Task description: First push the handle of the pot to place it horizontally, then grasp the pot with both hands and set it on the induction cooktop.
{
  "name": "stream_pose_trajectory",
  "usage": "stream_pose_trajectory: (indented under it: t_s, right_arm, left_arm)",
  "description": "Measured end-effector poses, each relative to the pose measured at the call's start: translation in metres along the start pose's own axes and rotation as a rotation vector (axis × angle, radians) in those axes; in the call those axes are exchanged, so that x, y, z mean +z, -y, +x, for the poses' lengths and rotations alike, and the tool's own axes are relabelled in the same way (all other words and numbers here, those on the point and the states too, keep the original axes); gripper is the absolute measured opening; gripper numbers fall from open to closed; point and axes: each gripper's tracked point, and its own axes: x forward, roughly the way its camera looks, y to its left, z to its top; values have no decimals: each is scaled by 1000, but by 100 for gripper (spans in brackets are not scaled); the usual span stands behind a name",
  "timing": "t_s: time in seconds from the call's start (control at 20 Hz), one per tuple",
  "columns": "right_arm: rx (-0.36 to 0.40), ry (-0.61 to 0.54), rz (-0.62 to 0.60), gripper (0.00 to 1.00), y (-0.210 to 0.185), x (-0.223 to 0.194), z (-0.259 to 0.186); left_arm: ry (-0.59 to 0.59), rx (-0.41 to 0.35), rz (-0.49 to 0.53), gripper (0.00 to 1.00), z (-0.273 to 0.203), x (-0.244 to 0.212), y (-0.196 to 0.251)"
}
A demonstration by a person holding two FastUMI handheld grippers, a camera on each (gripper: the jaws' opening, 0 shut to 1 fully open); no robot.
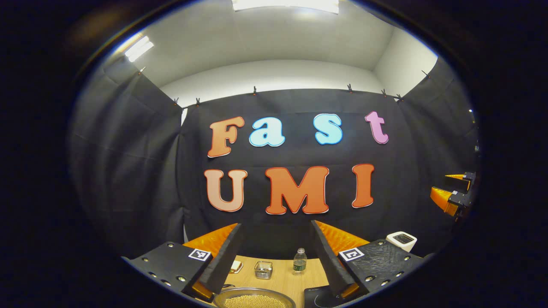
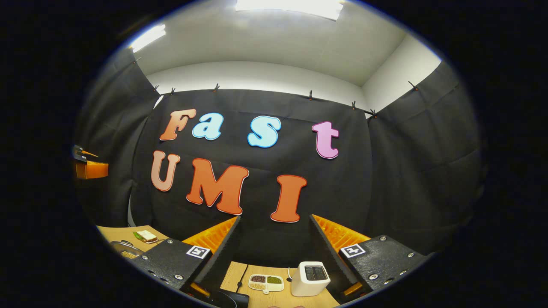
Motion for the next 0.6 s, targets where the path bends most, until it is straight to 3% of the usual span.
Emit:
stream_pose_trajectory:
  t_s: [0.1,0.2,0.3,0.4,0.45,0.6]
  right_arm:
    - [-28,-9,11,95,-5,-1,1]
    - [-49,-8,10,95,-11,-3,2]
    - [-72,-18,4,95,-15,-6,5]
    - [-86,-38,2,95,-23,-12,6]
    - [-88,-48,1,95,-27,-15,6]
    - [-98,-81,-4,95,-34,-26,6]
  left_arm:
    - [-45,-36,3,80,9,-16,-5]
    - [-121,-119,-23,63,16,-41,7]
    - [-205,-184,-36,34,19,-72,10]
    - [-274,-175,-19,11,21,-100,-2]
    - [-321,-201,-19,5,20,-118,-1]
    - [-420,-253,23,3,17,-159,3]
